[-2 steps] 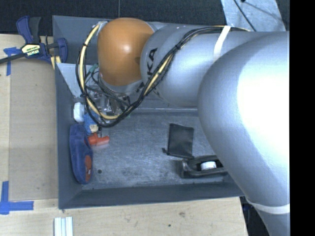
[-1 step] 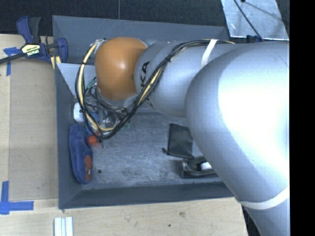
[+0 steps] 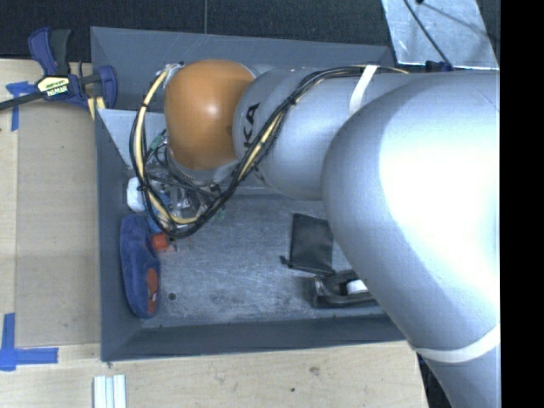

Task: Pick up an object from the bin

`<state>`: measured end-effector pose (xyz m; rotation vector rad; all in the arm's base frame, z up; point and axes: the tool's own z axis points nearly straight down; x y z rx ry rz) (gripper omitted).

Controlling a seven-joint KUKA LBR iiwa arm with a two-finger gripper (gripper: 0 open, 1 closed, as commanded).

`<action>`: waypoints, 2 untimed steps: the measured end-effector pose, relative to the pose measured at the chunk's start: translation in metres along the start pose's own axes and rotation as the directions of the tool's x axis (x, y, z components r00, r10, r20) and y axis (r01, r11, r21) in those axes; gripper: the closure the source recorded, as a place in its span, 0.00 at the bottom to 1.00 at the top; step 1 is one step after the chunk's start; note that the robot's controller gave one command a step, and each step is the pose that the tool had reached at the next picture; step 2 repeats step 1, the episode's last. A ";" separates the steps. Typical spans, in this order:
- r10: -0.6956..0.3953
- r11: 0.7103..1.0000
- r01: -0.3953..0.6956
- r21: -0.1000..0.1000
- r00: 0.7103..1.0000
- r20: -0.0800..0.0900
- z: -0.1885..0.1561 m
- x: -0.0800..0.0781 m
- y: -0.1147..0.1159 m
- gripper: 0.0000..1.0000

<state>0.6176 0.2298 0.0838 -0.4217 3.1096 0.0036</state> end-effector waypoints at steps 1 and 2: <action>-0.043 0.999 0.043 0.001 0.999 0.008 -0.152 0.020 0.006 1.00; -0.043 0.999 0.043 0.001 0.999 0.008 -0.152 0.020 0.006 1.00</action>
Offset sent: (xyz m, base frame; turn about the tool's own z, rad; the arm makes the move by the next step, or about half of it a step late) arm -0.0240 0.0000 0.1458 -0.0454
